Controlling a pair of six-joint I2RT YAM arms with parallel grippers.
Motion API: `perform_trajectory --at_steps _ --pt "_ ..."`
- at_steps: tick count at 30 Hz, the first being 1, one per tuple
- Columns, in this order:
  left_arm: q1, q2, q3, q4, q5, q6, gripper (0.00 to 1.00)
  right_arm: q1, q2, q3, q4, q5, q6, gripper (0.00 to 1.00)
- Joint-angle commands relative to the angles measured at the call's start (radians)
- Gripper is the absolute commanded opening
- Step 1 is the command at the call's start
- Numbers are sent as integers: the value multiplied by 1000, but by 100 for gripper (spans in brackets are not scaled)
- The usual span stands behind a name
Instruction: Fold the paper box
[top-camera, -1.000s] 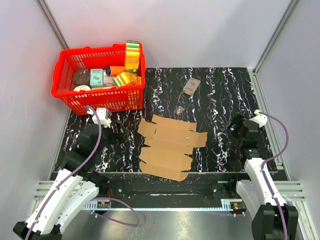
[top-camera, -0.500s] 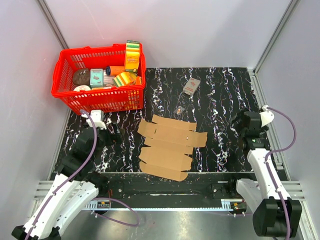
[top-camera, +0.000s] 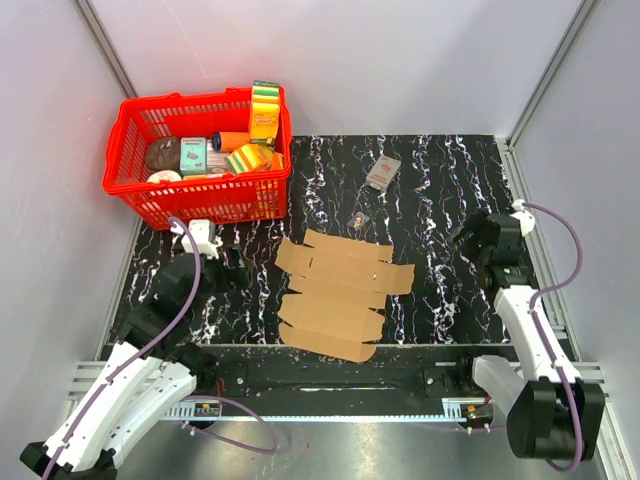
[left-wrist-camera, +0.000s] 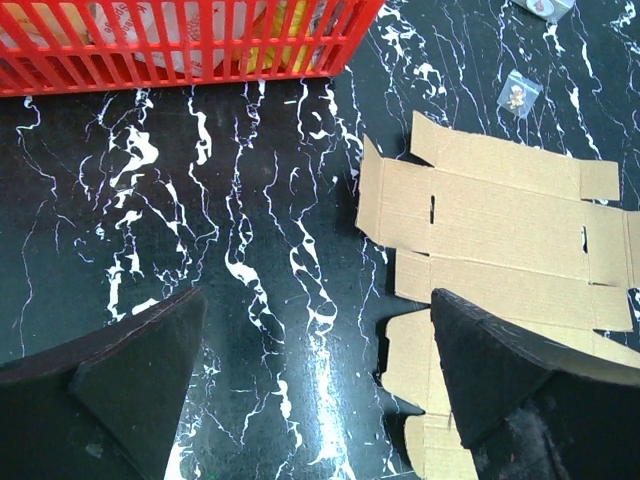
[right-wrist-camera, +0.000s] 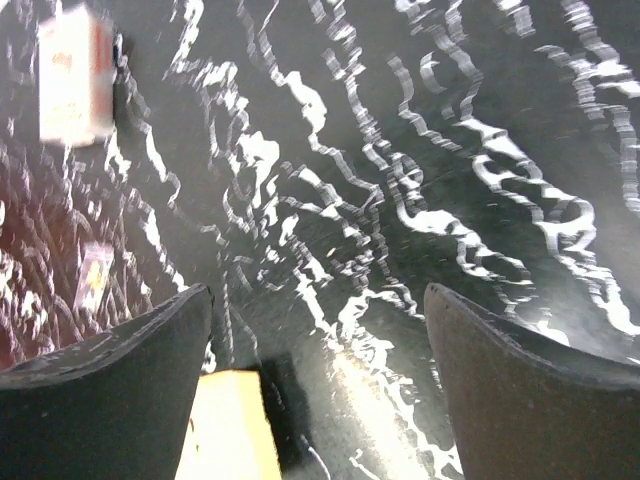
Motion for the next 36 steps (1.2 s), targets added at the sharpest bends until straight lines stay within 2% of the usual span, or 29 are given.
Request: perform_trajectory --at_steps 1,8,10,16,17,21,26,36 --pt "-26 11 16 9 -33 -3 99 3 120 64 108 -306 -81 90" --pt "-43 11 17 4 -40 -6 99 9 503 178 137 -720 -117 89" --pt "-46 9 16 4 -41 -6 99 30 553 200 141 -755 -124 88" --pt "-50 11 16 4 -38 -6 99 147 688 244 156 -746 -135 87" --pt "-52 14 16 4 -36 -6 99 158 697 247 167 -743 -132 83" --pt "-61 8 16 4 -41 -8 99 169 739 257 183 -739 -120 74" --pt "-67 8 16 1 -49 -8 99 172 785 263 194 -728 -131 69" --pt "-76 14 16 1 -46 -6 99 178 864 267 260 -795 -134 52"
